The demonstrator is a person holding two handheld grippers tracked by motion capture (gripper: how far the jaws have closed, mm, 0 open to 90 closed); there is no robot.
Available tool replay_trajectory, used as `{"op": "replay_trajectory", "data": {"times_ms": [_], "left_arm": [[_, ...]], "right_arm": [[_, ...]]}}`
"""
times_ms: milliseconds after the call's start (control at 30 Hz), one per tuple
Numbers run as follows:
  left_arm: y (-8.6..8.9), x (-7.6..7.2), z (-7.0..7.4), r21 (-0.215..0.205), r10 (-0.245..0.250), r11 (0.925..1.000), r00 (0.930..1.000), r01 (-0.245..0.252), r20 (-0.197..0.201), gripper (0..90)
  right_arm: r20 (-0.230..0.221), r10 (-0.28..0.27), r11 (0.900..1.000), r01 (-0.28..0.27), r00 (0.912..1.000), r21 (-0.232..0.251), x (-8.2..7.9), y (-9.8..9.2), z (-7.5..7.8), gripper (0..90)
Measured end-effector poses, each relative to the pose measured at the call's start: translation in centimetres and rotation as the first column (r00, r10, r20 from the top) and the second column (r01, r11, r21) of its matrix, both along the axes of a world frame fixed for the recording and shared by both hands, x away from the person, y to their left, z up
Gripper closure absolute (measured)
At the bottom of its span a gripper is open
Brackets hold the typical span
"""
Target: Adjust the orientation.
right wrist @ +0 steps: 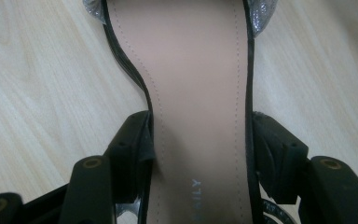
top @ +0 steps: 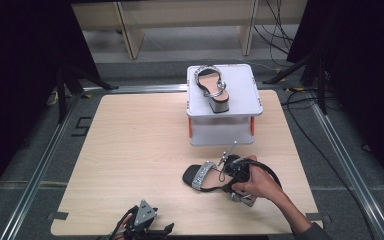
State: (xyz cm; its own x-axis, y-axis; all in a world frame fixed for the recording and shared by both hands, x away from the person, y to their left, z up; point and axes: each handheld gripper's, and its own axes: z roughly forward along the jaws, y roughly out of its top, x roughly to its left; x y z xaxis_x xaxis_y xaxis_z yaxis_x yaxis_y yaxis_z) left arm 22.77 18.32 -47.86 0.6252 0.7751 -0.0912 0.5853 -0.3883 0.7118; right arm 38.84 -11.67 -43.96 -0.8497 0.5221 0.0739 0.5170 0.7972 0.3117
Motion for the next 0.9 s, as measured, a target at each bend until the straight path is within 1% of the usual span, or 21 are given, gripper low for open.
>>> {"op": "replay_trajectory", "data": {"times_ms": [33,67,100,133,167,200,233,267,333,367,467,500,533,567,600,633,667,700,733,800,900], "left_arm": [[-0.1,-0.1,0.0,-0.026,0.011,0.9996,0.9999,-0.011,0.002,25.5],[-0.1,-0.1,0.0,-0.026,0.010,0.9996,0.9999,-0.010,0.003,25.5],[0.1,0.0,0.1,0.009,-0.010,0.9999,1.0000,0.010,-0.003,25.5],[0.4,0.1,0.3,0.040,-0.033,0.9986,0.9994,0.034,-0.008,25.4],[0.2,0.1,0.0,0.007,-0.001,1.0000,1.0000,0.001,0.004,25.3],[0.2,0.2,0.0,0.013,-0.004,0.9999,1.0000,0.004,0.002,25.3],[0.2,0.1,0.1,0.009,-0.004,0.9999,1.0000,0.004,-0.004,25.3],[0.3,0.2,0.2,0.025,-0.022,0.9994,0.9997,0.022,-0.011,25.3],[0.0,0.2,0.1,-0.001,0.001,1.0000,1.0000,-0.001,0.001,25.2],[0.0,0.2,0.1,-0.008,0.004,1.0000,1.0000,-0.004,0.000,25.2],[0.0,0.2,0.0,-0.009,0.004,1.0000,1.0000,-0.004,-0.005,25.1],[-0.1,0.1,0.0,-0.030,0.010,0.9995,0.9999,-0.010,-0.007,25.1],[0.0,0.2,0.0,-0.001,0.004,1.0000,1.0000,-0.004,-0.005,25.0],[0.0,0.2,0.0,-0.002,0.002,1.0000,1.0000,-0.002,-0.006,25.0],[-0.1,0.1,0.0,-0.018,0.003,0.9998,1.0000,-0.003,-0.009,25.0],[0.1,0.2,0.1,0.020,-0.016,0.9997,0.9998,0.016,-0.009,25.0],[0.0,0.2,0.0,0.010,-0.007,0.9999,1.0000,0.007,-0.007,25.0],[0.0,0.2,0.0,0.001,-0.001,1.0000,1.0000,0.001,-0.006,25.0],[0.0,0.2,0.0,0.001,0.000,1.0000,1.0000,0.000,-0.006,25.0],[0.0,0.2,0.0,-0.008,-0.001,1.0000,1.0000,0.001,-0.008,25.0],[0.0,0.2,0.0,-0.006,0.002,1.0000,1.0000,-0.002,-0.004,25.0]], "right_arm": [[-0.003,0.000,1.000,0.000,1.0000,0.007,0.0,-0.1,0.0,42.3],[-0.001,-0.001,1.000,0.001,1.0000,0.009,0.0,0.0,0.0,41.8],[0.001,-0.007,1.000,0.007,1.0000,0.011,0.0,0.0,0.0,41.4],[0.015,0.005,1.000,-0.005,0.9999,0.015,0.0,0.1,0.1,40.3],[0.018,0.007,1.000,-0.007,0.9998,0.022,0.1,0.3,0.2,39.4],[0.016,0.025,1.000,-0.025,0.9996,0.009,0.2,0.5,0.2,37.8],[0.001,0.017,1.000,-0.017,0.9999,-0.009,0.2,0.7,0.1,36.9],[0.012,0.026,1.000,-0.026,0.9996,-0.006,0.3,0.8,0.0,36.8],[0.009,0.021,0.999,-0.021,0.9997,-0.026,0.5,1.0,-0.3,36.0],[0.003,0.029,0.999,-0.029,0.9996,-0.024,0.6,1.0,-0.4,36.1],[0.000,0.033,0.999,-0.033,0.9995,-0.033,0.6,1.0,-0.6,36.3],[0.000,0.043,0.998,-0.043,0.9991,-0.038,0.6,1.0,-0.7,36.3],[0.000,0.039,0.998,-0.039,0.9992,-0.042,0.5,1.0,-0.7,36.4],[0.001,0.037,0.998,-0.037,0.9993,-0.047,0.6,1.0,-0.8,35.9],[-0.004,0.038,0.998,-0.038,0.9993,-0.052,0.6,0.9,-0.9,35.0],[-0.009,0.038,0.998,-0.039,0.9992,-0.056,0.6,0.9,-1.0,35.0],[-0.013,0.033,0.997,-0.034,0.9994,-0.063,0.5,1.0,-1.0,35.3],[-0.007,0.054,0.997,-0.054,0.9985,-0.058,0.6,1.0,-1.1,35.4],[-0.011,0.061,0.996,-0.061,0.9981,-0.065,0.6,1.0,-1.2,36.9],[-0.013,0.064,0.996,-0.065,0.9979,-0.055,0.5,1.1,-1.2,40.6],[-0.002,0.073,0.996,-0.073,0.9973,-0.059,0.4,1.1,-1.1,41.3]]}}
